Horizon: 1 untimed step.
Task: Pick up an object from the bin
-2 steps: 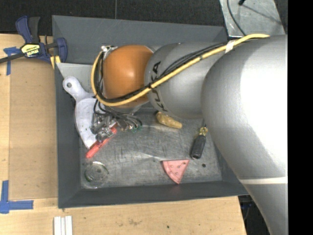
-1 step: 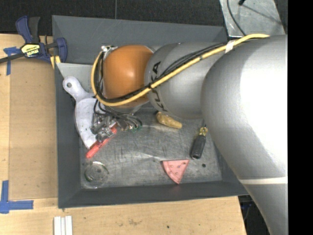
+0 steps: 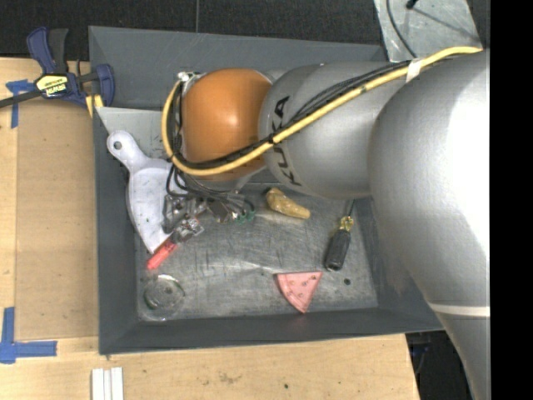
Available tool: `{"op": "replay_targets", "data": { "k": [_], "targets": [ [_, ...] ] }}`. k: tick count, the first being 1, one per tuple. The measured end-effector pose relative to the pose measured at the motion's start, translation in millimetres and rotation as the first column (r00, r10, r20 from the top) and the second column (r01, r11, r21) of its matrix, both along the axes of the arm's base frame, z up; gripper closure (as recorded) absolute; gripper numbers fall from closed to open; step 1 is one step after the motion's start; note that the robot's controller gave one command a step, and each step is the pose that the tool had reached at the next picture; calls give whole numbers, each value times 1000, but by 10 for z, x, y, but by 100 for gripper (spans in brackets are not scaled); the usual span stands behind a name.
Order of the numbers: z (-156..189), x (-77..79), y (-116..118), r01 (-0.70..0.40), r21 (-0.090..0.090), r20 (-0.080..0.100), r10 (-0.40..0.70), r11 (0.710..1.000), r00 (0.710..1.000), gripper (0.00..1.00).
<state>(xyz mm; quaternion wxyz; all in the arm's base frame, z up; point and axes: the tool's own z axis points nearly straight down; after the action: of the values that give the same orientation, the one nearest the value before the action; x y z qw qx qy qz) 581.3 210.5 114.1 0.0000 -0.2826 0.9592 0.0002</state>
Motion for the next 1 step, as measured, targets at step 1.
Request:
{"op": "replay_targets", "data": {
  "k": [1],
  "targets": [
    [293, 5, -253, -186, 1, 7, 186, 983, 983, 100]
  ]
}}
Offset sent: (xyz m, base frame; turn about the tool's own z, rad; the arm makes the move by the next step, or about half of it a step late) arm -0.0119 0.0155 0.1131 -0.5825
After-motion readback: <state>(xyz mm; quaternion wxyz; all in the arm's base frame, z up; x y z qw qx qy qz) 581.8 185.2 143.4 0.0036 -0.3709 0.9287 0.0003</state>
